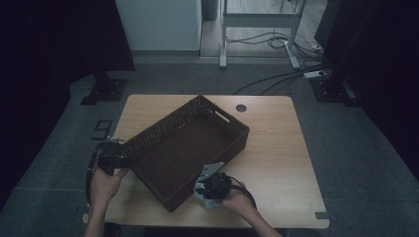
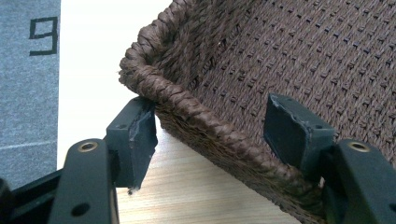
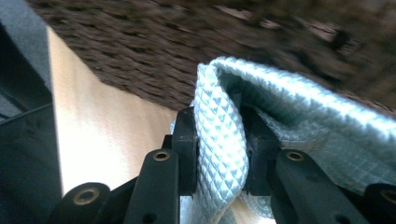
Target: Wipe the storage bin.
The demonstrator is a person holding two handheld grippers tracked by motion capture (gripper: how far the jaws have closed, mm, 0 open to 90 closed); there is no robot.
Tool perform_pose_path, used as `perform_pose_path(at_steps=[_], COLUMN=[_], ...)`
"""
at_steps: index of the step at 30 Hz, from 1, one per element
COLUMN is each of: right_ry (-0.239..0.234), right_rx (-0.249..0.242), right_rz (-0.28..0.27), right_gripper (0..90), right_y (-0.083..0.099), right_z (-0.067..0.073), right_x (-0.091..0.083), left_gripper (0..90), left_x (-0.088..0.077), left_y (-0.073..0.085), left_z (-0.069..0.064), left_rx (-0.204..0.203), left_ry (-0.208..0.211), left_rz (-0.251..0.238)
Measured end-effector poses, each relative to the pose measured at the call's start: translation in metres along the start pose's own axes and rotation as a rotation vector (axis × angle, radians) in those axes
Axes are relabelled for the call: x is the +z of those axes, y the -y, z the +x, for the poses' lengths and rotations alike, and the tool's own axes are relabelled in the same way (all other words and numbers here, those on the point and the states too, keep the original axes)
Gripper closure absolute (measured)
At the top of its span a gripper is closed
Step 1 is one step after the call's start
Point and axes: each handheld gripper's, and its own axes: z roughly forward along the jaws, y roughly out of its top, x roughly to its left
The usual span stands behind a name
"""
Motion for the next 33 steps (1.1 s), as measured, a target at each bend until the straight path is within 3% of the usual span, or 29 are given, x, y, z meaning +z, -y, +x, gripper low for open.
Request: perform_pose_path(at_steps=[33], right_ry=[0.105], right_rx=[0.115], right_rz=[0.006], right_gripper=[69.8], right_y=[0.018], right_z=[-0.043], right_x=[-0.021], left_gripper=[35.0], left_x=[0.000], left_y=[0.000], left_z=[0.000], left_rx=[0.002], left_ry=[0.000], left_rz=[0.001])
